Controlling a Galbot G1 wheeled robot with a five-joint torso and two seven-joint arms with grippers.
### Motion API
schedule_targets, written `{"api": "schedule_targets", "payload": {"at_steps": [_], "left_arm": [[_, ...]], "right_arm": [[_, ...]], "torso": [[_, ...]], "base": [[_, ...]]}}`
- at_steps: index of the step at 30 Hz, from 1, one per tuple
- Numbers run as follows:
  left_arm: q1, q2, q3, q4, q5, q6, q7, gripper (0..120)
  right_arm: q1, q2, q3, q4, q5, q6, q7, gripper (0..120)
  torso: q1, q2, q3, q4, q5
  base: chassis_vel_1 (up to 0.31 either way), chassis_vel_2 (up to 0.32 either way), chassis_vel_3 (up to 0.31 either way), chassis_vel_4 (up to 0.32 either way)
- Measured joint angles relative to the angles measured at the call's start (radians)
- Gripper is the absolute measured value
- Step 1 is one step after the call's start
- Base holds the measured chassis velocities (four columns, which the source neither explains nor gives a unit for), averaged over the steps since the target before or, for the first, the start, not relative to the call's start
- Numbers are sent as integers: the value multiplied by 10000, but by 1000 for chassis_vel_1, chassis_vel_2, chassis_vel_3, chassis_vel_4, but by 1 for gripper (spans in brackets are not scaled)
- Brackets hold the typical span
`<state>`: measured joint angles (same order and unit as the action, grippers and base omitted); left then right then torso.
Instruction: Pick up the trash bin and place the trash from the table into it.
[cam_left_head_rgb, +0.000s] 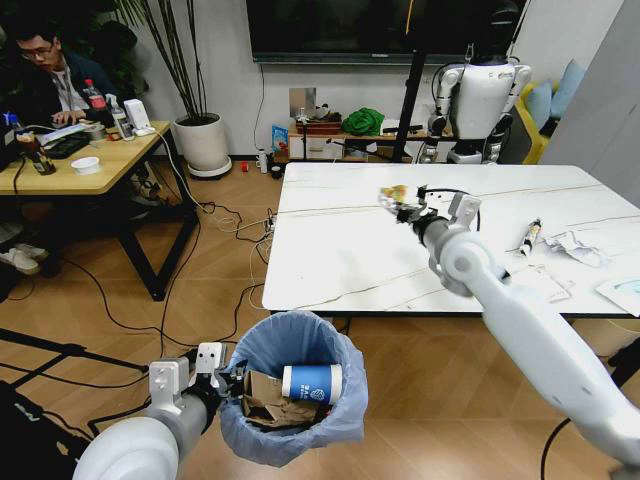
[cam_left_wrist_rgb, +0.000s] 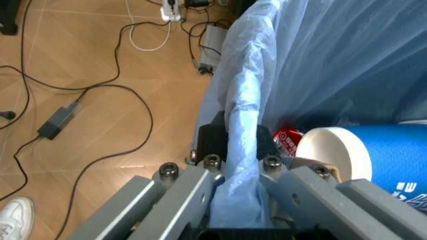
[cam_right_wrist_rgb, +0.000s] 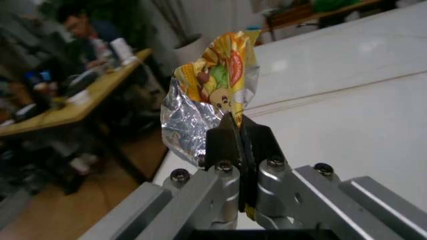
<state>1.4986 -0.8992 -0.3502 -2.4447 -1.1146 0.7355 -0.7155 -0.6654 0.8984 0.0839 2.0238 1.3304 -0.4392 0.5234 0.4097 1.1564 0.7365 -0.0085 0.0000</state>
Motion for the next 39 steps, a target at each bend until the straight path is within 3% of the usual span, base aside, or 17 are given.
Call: {"api": "schedule_targets", "payload": {"at_steps": [1,4,7,10,19,26,30,39], "left_arm": [[0,0,0,0,0,0,0,0],[-1,44,-9,-8,-44,0,-4,0],[127,26,-144,-76,-52,0,-46,0],[300,-56,-310,-194,-55,0,-173,0],[398,-99,-598,-361,-186,0,-461,0],[246,-57,-345,-256,-204,0,-594,0],[131,54,-219,-164,-268,0,-617,0],[-82,300,94,-51,-417,0,-750,0]], "right_arm": [[0,0,0,0,0,0,0,0],[-1022,-395,37,1961,640,-26,-464,0],[-1685,-556,-86,2919,742,-203,-773,0],[-1983,-565,-286,3317,624,-381,-1069,0],[-3001,-860,-1043,4537,205,-867,-1392,0],[-3571,-1057,-1908,4358,-928,-1031,-1349,0],[-3814,-1101,-2145,4052,-1435,-1159,-1312,19],[-3769,-1083,-2373,3987,-1566,-1111,-1007,48]], "torso": [[0,0,0,0,0],[-1,0,0,0,0],[-1,1,0,-6,0],[-1,0,0,3,1],[0,1,1,-1,-1],[0,0,2,0,0],[1,0,2,-1,0],[1,0,2,-1,0]], "base": [[0,0,0,0],[0,0,0,0],[0,0,0,0],[0,0,0,0],[0,0,0,0],[0,0,0,0],[0,0,0,0],[0,0,0,0]]}}
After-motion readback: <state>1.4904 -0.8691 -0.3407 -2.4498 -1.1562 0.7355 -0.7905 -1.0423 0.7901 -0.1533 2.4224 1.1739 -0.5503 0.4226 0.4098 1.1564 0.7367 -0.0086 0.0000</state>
